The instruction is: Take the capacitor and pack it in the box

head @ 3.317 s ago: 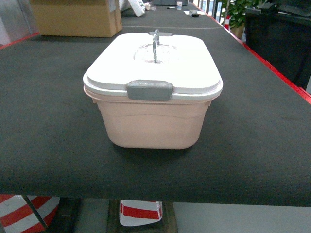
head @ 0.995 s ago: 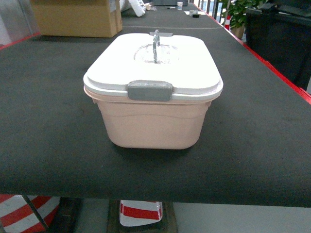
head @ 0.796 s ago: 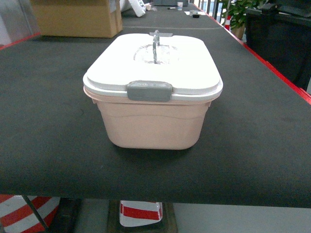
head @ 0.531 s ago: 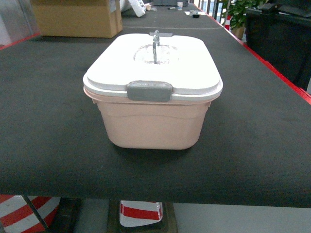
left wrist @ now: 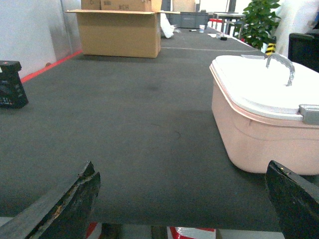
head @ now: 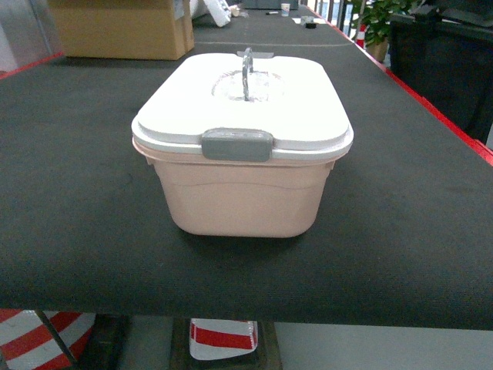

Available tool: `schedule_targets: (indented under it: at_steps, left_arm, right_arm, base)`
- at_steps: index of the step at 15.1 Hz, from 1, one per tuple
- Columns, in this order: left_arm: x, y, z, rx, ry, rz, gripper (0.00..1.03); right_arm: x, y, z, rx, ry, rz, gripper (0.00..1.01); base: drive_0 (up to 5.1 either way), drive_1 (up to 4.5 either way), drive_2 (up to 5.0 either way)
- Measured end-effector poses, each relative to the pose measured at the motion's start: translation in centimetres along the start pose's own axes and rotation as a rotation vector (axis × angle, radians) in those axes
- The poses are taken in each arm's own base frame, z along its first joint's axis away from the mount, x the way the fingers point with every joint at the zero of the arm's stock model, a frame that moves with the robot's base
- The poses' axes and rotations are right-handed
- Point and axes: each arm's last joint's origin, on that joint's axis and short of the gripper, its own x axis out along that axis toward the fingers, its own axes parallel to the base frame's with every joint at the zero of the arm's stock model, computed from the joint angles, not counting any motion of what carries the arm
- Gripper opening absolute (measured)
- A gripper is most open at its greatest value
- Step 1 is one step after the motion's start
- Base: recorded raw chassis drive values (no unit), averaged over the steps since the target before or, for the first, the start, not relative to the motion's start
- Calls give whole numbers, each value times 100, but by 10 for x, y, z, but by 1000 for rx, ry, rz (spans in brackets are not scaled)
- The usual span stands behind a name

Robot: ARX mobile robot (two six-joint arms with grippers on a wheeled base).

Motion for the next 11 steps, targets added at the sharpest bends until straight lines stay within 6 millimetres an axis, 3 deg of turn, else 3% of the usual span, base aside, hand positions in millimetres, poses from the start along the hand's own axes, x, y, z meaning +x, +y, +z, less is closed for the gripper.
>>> schedule_targets:
  at_steps: [11]
  left_arm:
    - [0,0,0,0,0,0,98]
  right_arm:
    - [0,0,0,0,0,0,98]
  base:
    - [0,0,0]
